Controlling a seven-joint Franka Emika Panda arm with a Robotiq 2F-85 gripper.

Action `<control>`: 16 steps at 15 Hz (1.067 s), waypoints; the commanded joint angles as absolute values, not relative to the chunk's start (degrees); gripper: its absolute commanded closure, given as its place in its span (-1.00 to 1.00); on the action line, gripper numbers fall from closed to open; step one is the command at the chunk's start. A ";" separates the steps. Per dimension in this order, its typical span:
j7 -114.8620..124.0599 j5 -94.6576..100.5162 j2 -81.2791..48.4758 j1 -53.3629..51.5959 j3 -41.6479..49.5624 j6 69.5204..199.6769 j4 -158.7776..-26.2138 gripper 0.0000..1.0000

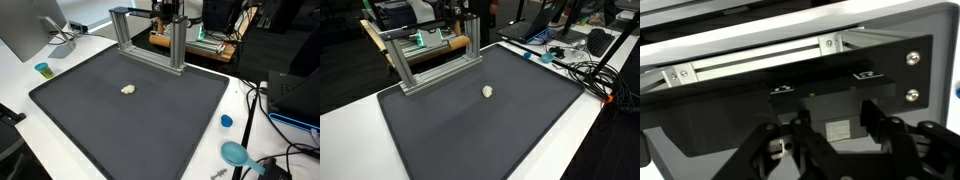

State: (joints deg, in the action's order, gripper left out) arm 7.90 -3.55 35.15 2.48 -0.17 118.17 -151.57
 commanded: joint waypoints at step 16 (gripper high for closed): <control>-5.96 -5.79 36.16 -0.44 3.96 115.30 -153.23 0.50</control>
